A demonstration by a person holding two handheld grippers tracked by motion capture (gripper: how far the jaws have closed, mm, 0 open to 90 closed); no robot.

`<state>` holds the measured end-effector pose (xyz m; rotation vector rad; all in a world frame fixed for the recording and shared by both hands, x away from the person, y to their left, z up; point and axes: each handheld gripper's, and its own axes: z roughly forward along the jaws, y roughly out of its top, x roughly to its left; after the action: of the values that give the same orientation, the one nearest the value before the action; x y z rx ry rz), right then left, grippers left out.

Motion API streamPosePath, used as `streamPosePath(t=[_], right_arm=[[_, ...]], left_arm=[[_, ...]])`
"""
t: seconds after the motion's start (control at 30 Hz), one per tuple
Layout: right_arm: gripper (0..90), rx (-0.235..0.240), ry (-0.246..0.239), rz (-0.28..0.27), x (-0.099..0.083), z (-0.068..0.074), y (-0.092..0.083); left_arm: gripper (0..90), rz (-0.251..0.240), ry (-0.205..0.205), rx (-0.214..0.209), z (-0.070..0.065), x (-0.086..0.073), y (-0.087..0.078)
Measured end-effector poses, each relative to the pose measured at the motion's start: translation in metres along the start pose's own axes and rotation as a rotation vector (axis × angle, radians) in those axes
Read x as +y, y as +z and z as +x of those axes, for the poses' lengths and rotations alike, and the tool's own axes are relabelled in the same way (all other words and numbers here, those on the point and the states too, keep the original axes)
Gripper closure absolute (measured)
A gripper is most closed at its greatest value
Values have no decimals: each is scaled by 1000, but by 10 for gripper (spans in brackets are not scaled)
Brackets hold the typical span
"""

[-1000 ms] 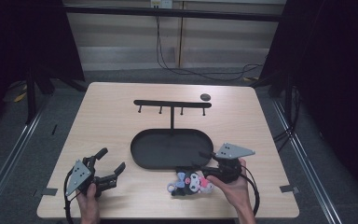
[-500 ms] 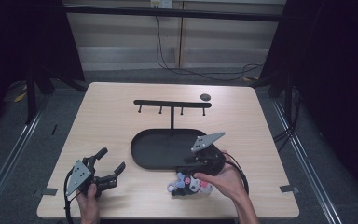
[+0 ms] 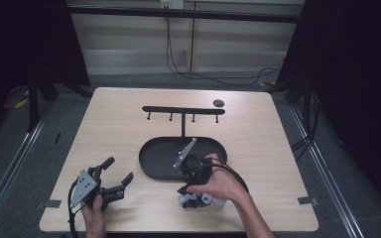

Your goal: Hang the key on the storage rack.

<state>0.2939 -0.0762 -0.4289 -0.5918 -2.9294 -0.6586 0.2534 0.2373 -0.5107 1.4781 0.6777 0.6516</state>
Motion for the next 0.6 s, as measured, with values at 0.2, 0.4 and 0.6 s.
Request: streamPosePath(t=[0.2, 0.4, 0.6], right_arm=[[691, 46, -27, 118, 8, -5, 14], [730, 60, -66, 183, 9, -7, 19], [706, 51, -94, 263, 11, -7, 30]], left_arm=[[152, 0, 0, -1, 0, 0, 0], [152, -1, 0, -2, 0, 0, 0], [152, -4, -4, -4, 0, 0, 0]])
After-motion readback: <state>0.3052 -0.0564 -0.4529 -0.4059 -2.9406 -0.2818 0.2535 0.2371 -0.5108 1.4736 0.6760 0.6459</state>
